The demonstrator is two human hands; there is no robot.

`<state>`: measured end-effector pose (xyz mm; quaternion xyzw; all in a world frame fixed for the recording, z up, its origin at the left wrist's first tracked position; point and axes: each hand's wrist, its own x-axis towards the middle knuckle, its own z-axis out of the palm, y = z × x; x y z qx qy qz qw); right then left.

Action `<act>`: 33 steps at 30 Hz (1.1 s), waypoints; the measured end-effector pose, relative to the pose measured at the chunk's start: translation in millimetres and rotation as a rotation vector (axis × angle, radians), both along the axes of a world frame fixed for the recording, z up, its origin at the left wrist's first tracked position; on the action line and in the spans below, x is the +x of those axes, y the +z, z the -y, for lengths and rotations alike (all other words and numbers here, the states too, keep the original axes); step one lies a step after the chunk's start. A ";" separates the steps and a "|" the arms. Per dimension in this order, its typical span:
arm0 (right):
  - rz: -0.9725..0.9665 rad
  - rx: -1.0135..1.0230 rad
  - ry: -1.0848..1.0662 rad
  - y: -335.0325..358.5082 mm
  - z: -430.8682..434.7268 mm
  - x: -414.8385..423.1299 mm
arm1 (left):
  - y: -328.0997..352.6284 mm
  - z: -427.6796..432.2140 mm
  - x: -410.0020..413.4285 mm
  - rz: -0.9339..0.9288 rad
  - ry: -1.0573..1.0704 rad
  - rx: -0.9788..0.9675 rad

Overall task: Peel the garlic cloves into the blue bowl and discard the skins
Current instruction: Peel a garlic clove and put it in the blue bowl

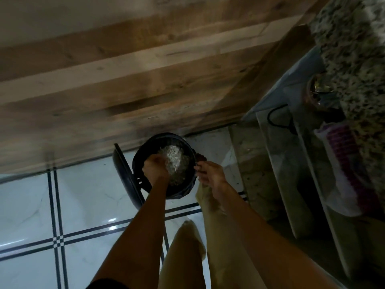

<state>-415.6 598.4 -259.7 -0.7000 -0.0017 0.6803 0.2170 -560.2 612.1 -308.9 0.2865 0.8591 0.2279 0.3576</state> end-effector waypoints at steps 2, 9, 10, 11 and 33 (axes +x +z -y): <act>-0.011 0.019 -0.018 8.6 0.6 0.5 | 7.3 3.2 -4.1 0.052 -0.017 0.031; -0.017 0.260 -0.189 107.2 47.6 11.4 | 118.2 30.3 31.0 0.286 -0.534 0.166; -0.004 0.295 -0.218 126.4 58.3 17.9 | 142.1 34.6 43.8 0.325 -0.614 0.160; 0.020 0.338 -0.248 146.0 70.0 27.5 | 166.2 39.0 58.5 0.349 -0.680 0.165; 1.319 0.136 -1.200 301.8 740.3 289.3 | 322.4 580.1 475.0 0.637 -2.045 -0.036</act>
